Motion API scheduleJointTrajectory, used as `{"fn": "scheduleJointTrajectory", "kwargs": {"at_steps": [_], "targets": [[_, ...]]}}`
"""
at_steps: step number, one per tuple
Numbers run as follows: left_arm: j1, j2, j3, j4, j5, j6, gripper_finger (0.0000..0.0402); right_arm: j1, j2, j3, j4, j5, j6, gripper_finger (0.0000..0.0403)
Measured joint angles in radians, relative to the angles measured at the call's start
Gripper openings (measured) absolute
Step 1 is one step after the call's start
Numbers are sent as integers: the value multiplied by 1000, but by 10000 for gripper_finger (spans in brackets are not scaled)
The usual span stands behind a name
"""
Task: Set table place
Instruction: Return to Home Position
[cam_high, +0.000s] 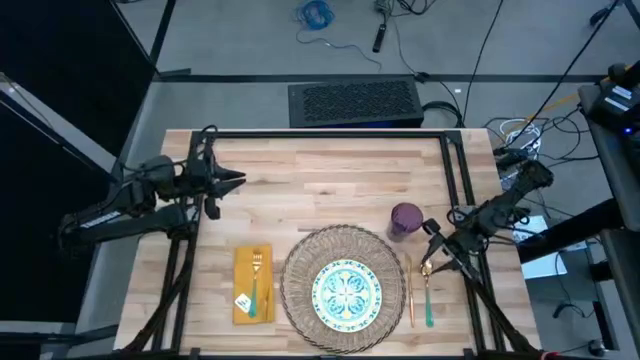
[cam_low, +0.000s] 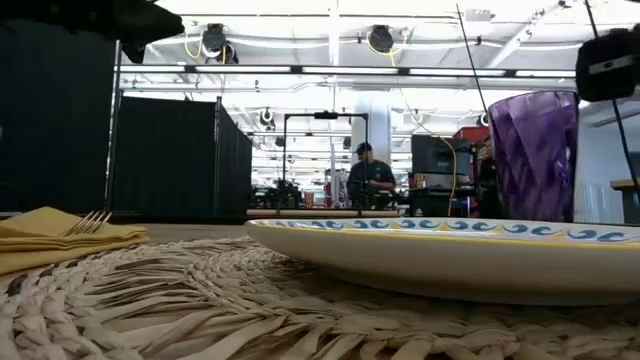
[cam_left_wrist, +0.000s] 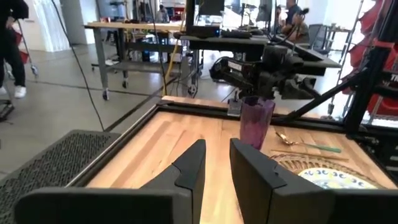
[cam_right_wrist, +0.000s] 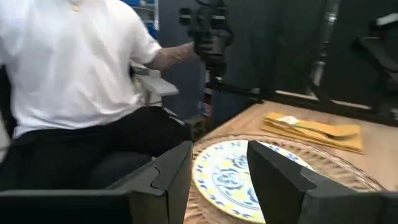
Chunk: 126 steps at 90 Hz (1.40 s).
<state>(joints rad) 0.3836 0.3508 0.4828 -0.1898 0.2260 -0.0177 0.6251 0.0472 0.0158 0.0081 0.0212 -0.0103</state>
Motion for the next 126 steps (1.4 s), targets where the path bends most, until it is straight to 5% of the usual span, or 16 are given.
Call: {"fn": "scheduleJointTrajectory", "kwargs": {"at_steps": [28, 126], "targets": [[0, 0, 0, 1, 0, -2, 58, -184, 65, 0, -3, -24, 21, 141], [0, 0, 0, 0, -33, 17, 58, -399, 64, 0, 10, -77, -96, 141]]}}
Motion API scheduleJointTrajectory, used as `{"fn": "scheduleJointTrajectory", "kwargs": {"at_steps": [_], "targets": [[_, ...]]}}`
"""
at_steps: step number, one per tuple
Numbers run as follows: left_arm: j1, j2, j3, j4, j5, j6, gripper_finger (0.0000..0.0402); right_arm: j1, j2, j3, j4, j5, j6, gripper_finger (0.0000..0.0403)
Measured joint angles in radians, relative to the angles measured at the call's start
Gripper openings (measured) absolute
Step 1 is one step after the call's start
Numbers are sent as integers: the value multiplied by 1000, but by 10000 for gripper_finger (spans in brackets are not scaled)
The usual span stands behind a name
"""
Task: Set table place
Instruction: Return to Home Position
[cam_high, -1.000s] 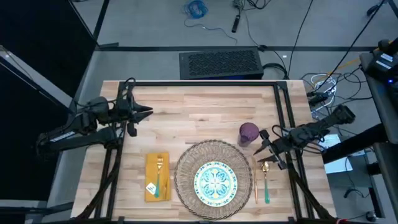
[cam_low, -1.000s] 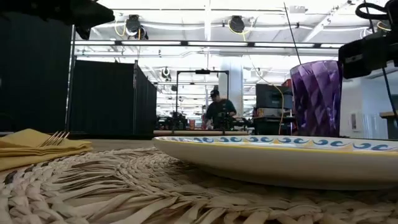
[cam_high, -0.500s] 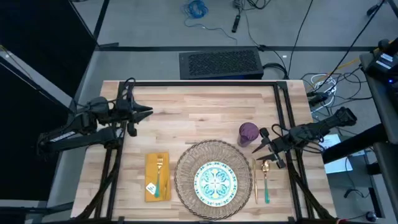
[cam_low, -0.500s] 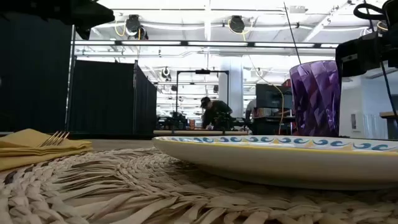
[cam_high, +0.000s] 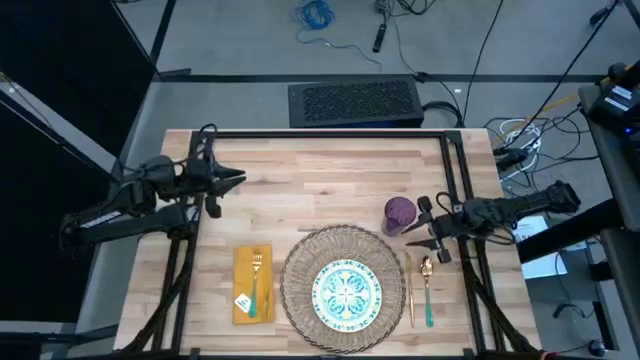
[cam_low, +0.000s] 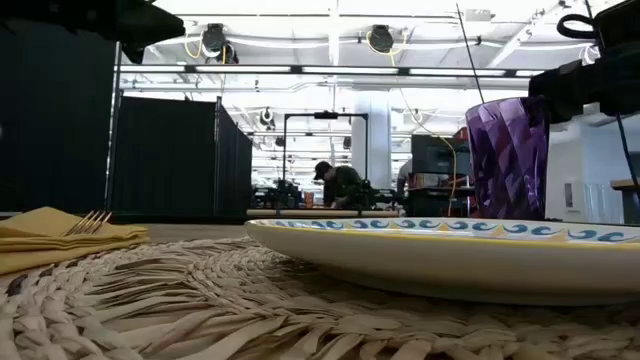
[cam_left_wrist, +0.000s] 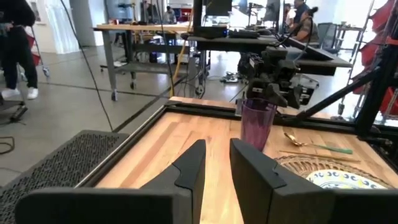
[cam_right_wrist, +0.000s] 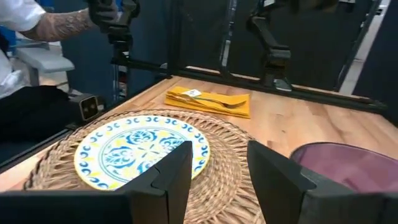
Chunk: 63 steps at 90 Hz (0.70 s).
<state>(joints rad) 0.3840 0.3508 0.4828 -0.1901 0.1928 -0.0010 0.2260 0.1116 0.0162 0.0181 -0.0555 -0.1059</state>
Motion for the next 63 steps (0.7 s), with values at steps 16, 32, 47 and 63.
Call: {"fn": "scheduleJointTrajectory", "kwargs": {"at_steps": [16, 32, 47, 63], "targets": [[0, 0, 0, -2, 0, 1, 58, -11, 0, 0, 15, -98, 39, 141], [0, 3, -42, 97, 0, 17, 58, -11, 0, 0, 16, -108, 33, 141], [0, -21, -178, 287, -8, 7, 58, -11, 0, 0, 15, -108, 33, 141], [-8, -14, -256, 376, -43, -88, 58, -11, 0, 0, 15, -106, 37, 141]]}}
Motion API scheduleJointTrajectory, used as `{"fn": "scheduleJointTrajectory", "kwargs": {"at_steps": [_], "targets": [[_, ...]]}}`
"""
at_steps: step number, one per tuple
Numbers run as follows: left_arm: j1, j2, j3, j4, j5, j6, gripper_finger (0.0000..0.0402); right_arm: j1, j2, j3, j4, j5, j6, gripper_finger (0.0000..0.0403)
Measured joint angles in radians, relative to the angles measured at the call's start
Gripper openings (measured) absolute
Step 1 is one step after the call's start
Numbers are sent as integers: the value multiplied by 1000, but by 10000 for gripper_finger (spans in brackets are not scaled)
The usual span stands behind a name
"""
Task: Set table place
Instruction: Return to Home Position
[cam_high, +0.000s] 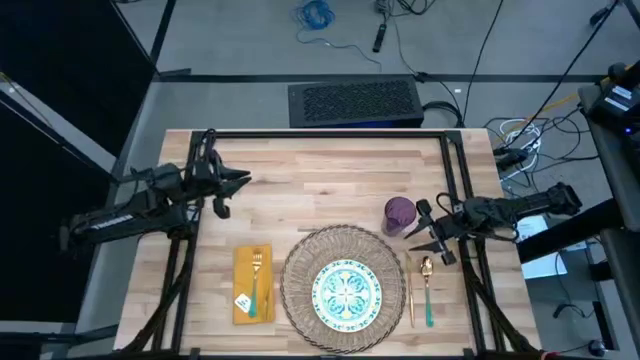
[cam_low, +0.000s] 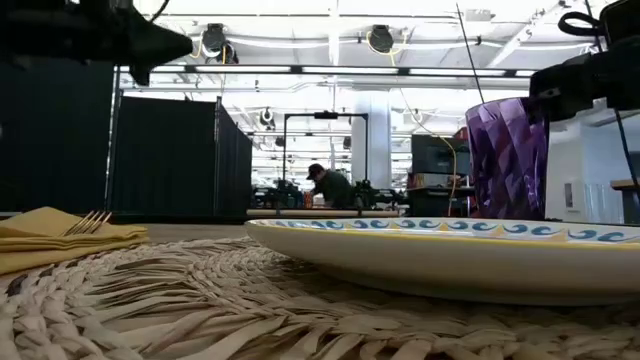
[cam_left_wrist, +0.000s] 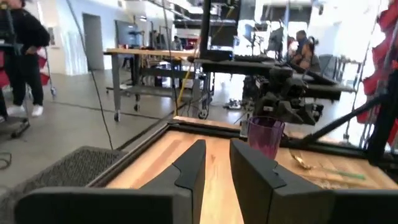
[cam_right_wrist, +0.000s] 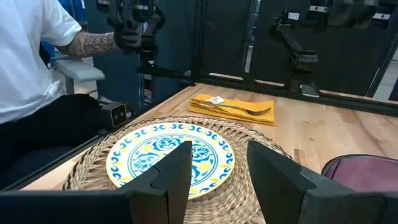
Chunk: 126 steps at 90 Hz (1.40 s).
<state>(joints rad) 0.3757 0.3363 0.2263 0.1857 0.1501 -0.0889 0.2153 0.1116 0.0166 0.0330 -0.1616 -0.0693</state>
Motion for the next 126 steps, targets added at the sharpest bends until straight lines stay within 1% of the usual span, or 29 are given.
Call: {"fn": "scheduleJointTrajectory", "kwargs": {"at_steps": [4, 14, 22, 30, 38, 48, 52, 58, 63, 68, 86, 126], "targets": [[-8, 2, -37, 34, -32, -13, 58, 0, 0, 0, 0, 1, 0, 141], [-27, 3, -111, 125, -173, -34, 58, 0, 0, 0, 0, 2, -1, 141], [-38, 2, -140, 146, -231, -32, 58, 0, 0, 0, -1, 5, -1, 141], [-44, 2, -168, 182, -244, -27, 58, 0, 0, 0, -1, 5, 0, 141], [-52, -3, -218, 301, -218, -35, 58, 0, 0, 0, -1, 5, 0, 141], [-74, -6, -218, 325, -210, -28, 58, 0, 0, 0, -1, 5, 0, 141], [-81, -6, -218, 302, -210, -27, 58, 0, 0, 0, -1, 5, -4, 141], [-86, -6, -218, 206, -214, -15, 58, 0, 0, 0, -2, 7, -12, 141], [-89, -5, -218, 119, -241, -22, 58, 0, 0, 0, -2, 8, -16, 141], [-89, -4, -218, 73, -257, -30, 58, 0, 0, 0, -2, 8, -17, 141], [-89, -5, -218, 53, -258, 0, 58, 0, 0, 0, -2, 9, -14, 141], [-89, -5, -218, -134, -264, 18, 58, 0, 0, 0, -2, 9, -25, 141]]}}
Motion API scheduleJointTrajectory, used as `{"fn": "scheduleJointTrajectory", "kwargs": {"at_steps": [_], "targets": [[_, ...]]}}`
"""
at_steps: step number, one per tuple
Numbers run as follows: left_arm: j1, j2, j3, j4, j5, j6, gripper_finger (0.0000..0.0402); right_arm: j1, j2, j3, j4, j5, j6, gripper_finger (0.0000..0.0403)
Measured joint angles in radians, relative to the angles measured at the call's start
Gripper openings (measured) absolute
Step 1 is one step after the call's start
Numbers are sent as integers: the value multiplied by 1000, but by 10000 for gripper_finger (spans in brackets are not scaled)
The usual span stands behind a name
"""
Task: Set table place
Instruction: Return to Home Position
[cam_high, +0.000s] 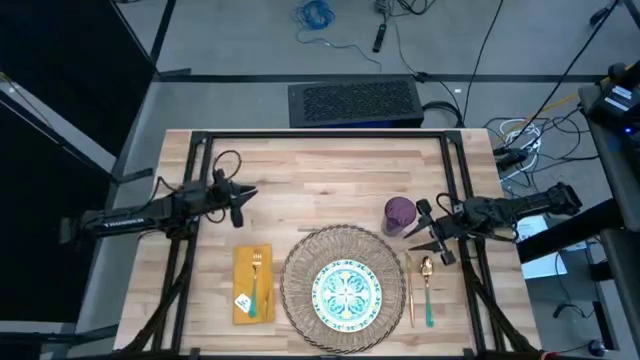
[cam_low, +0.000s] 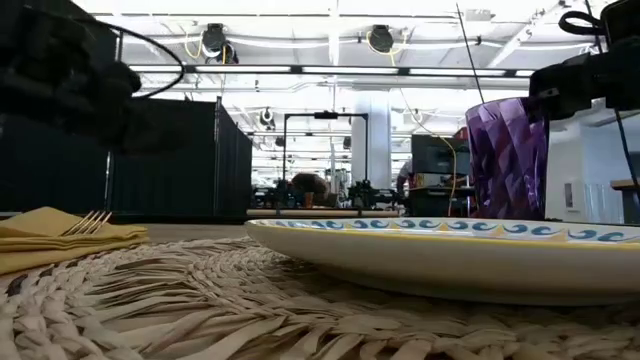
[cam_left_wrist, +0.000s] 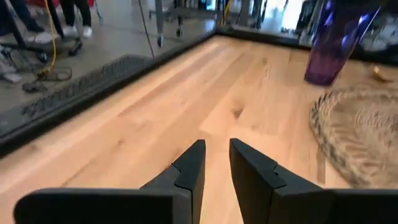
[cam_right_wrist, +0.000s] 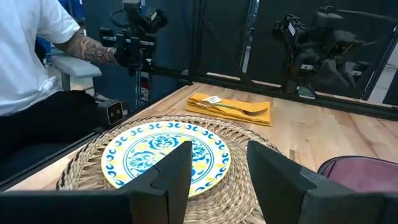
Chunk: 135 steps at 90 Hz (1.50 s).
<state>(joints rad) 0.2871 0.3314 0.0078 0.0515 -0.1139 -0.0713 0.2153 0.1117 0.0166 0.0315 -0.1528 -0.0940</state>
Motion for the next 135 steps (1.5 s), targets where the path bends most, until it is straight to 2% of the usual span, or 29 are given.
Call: {"fn": "scheduleJointTrajectory", "kwargs": {"at_steps": [61, 78, 93, 109, 119, 135], "targets": [[0, 0, 0, 0, -5, 1, 58, 0, 0, 0, 0, 0, 3, 141], [0, -9, 0, 62, -72, -1, 58, 0, 0, 0, 1, 0, 3, 141], [0, -85, 0, 93, -73, -16, 58, 0, 0, 0, 0, 0, 3, 141], [0, -231, 0, 64, -58, 7, 58, 0, 0, 0, 1, 0, 3, 141], [0, -328, 0, 50, -13, 22, 58, 0, 0, 0, 1, 0, 3, 141], [-1, -332, 0, -19, 4, 25, 58, 0, 1, 0, 2, -1, 3, 141]]}}
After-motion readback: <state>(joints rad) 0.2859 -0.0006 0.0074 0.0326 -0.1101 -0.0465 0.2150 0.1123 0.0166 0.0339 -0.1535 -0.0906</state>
